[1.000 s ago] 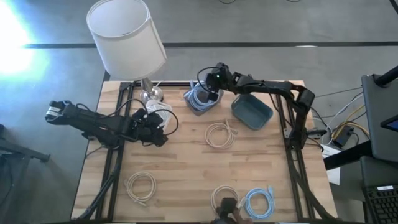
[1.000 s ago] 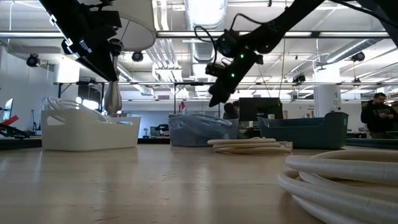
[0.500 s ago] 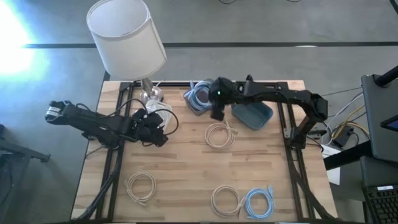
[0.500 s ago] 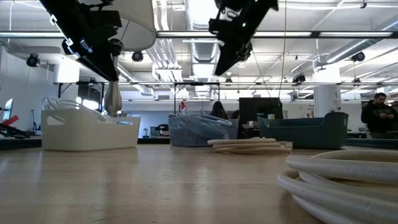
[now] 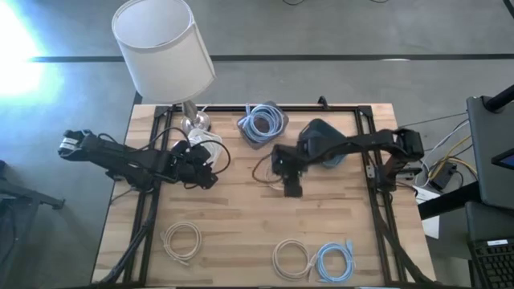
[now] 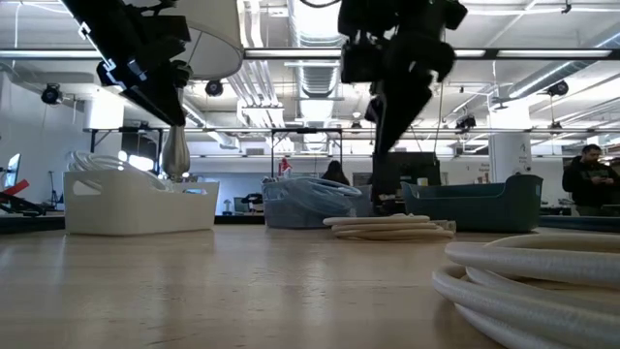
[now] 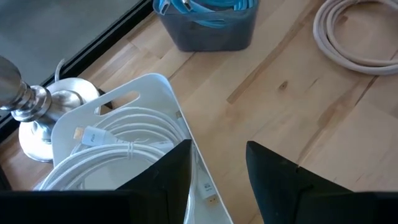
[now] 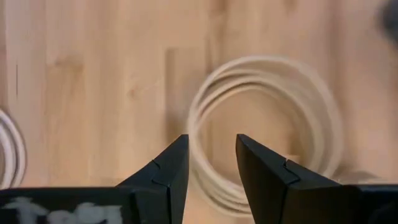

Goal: Sort HDMI cables
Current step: Put the top right light brown HDMI cable into the green bin

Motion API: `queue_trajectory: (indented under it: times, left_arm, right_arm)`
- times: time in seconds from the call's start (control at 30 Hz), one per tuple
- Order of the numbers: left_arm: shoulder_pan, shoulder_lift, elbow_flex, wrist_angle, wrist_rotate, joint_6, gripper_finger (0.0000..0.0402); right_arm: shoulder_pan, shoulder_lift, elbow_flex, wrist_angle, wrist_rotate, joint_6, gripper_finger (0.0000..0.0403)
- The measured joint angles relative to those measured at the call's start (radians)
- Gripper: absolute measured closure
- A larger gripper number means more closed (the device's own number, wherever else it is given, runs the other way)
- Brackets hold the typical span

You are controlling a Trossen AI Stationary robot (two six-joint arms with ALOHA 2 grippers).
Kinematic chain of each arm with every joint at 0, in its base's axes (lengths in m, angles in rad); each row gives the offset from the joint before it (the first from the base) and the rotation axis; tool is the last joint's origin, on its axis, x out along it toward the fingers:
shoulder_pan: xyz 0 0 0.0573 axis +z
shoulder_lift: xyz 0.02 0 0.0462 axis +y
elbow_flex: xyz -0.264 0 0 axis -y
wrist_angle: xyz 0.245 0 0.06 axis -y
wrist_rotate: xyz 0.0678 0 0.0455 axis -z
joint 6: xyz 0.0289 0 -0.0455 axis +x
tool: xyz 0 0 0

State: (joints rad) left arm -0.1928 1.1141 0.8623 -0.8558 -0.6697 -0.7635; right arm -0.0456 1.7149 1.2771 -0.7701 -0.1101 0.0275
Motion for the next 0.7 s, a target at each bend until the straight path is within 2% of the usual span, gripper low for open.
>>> queue_trajectory:
  times: [0.2,0.5,0.7]
  left_arm:
    - [0.000,0.000,0.000,0.015,0.000,0.001,0.0245]
    - [0.000,0.000,0.000,0.018,-0.001,0.001,0.0245]
    - [0.000,0.000,0.000,0.019,0.000,0.001,0.0245]
  right_arm:
    - [0.031,0.025,-0.089,0.075,0.004,0.073,0.0273]
    - [0.032,0.028,-0.208,0.281,-0.021,0.138,0.0275]
    - [0.033,0.028,-0.292,0.401,-0.045,0.126,0.0280]
